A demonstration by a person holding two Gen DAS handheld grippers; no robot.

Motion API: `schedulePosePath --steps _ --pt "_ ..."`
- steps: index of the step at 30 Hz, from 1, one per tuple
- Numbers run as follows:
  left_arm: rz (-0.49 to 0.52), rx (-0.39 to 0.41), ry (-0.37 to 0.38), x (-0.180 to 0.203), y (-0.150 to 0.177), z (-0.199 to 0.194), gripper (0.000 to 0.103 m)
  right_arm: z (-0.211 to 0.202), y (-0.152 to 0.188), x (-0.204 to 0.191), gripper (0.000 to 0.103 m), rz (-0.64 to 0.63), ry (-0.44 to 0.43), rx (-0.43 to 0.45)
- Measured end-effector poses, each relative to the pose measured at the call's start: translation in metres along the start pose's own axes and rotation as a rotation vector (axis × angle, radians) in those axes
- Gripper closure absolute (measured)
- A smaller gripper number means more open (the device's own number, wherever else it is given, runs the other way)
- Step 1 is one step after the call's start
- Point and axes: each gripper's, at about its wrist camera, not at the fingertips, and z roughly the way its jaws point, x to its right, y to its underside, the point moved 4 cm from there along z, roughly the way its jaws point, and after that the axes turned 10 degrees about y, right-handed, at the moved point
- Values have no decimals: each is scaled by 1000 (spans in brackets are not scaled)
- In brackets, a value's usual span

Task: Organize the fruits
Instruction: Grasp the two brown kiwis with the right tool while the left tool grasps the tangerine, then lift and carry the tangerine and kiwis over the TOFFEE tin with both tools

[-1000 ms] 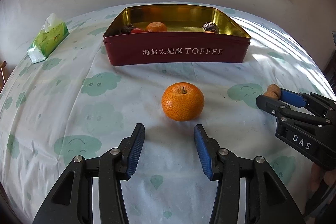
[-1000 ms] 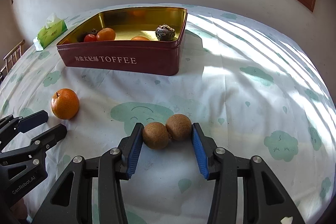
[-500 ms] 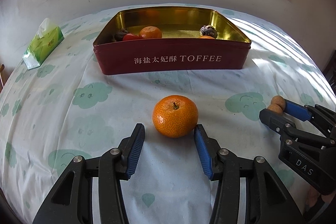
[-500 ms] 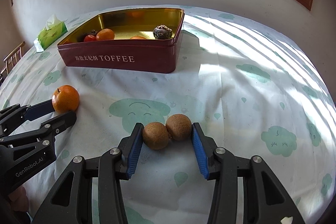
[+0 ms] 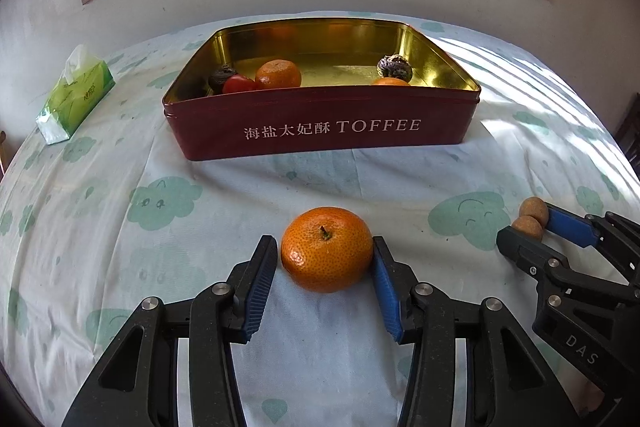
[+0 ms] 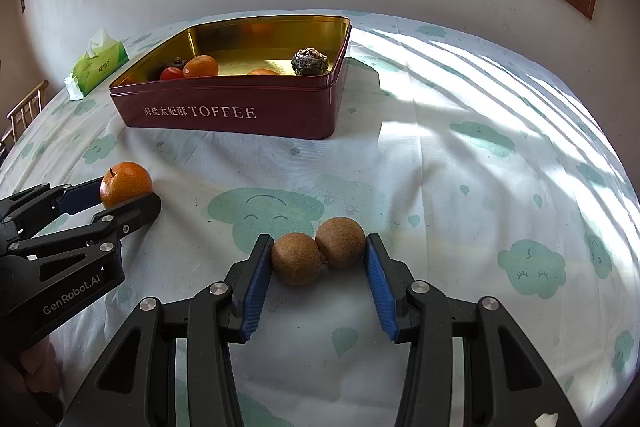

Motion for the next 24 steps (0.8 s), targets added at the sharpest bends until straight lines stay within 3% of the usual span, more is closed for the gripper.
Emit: schedulePosePath --steps 24 --pt "17 19 -13 -1 14 -12 60 1 -1 0 60 -4 4 0"
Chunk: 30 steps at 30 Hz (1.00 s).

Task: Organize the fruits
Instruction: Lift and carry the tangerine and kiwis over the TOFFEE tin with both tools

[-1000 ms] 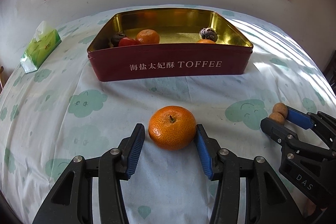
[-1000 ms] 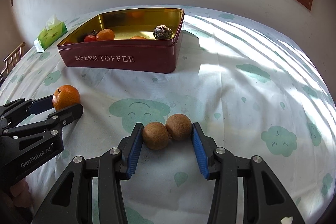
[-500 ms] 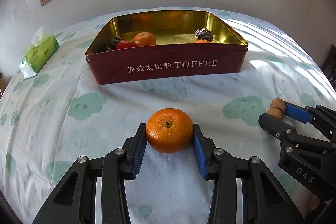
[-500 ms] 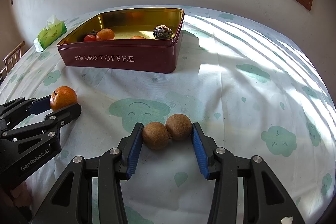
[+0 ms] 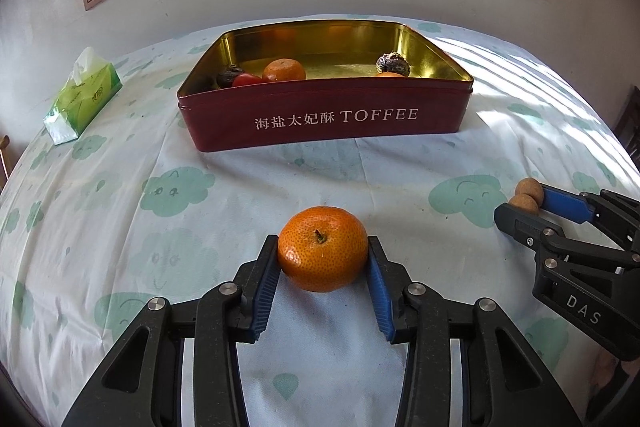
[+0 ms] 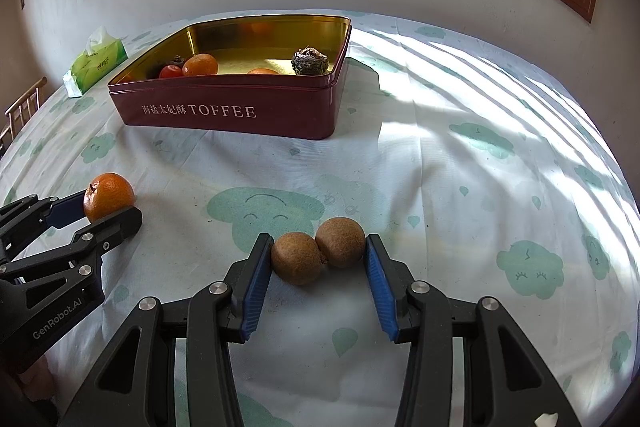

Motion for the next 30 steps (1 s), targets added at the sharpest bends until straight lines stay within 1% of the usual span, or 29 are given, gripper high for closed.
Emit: schedulePosePath --steps 10,22,30 --pt "-5 -2 3 0 1 0 60 0 -1 0 60 7 3 -4" --pt "-30 -12 6 -5 1 -4 60 2 -5 -3 61 8 20 -42" --pt "-57 -1 3 -13 0 -13 60 -7 -6 -9 61 5 18 -42"
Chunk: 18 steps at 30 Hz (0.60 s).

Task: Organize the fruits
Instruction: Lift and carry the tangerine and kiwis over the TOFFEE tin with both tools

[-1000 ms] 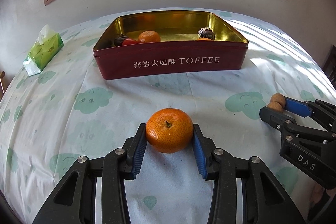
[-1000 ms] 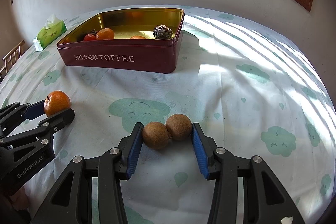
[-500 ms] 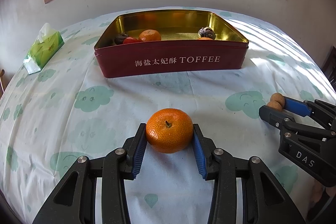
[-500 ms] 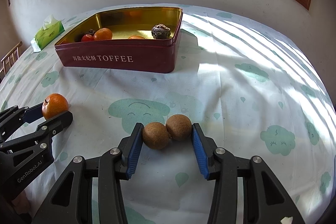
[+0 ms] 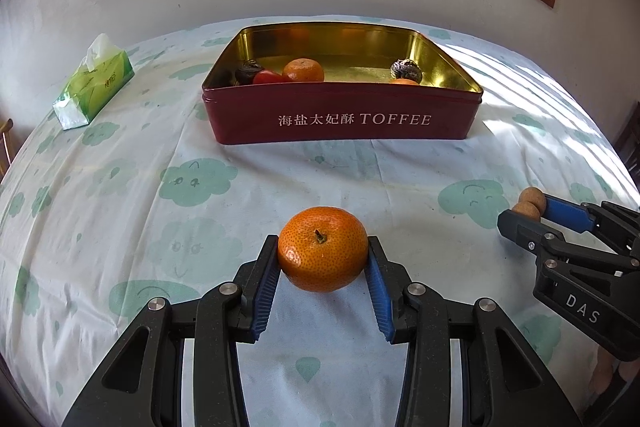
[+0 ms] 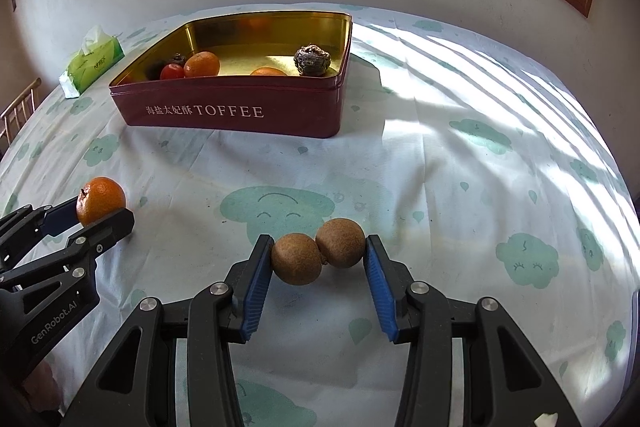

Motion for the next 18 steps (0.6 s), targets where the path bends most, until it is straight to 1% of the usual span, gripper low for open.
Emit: schedulePosePath --steps 6,18 --pt "-22 4 2 -5 0 -7 60 -10 -3 -5 61 -8 -9 11" --pt "-52 21 -19 -13 -3 -14 60 -24 -10 -16 61 -26 -33 29"
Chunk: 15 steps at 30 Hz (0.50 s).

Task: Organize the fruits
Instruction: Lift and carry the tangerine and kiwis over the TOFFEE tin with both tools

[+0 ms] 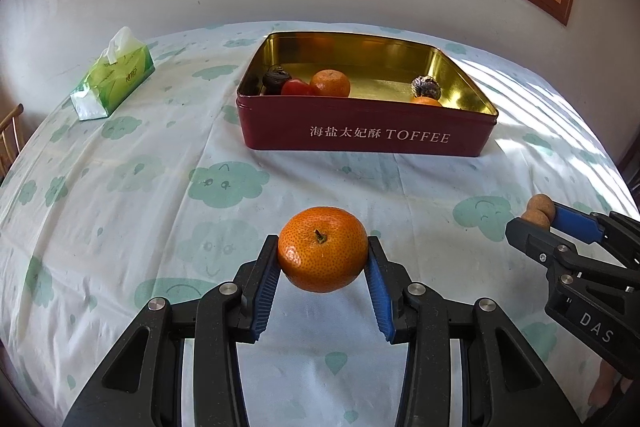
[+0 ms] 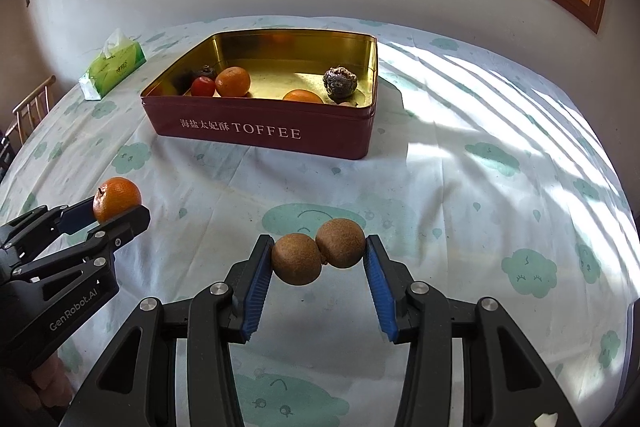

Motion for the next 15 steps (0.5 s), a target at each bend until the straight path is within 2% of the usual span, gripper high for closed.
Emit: schedulePosePath --steps 15 --pt "11 18 -4 -3 -21 -3 60 -2 -19 -1 61 2 -21 21"
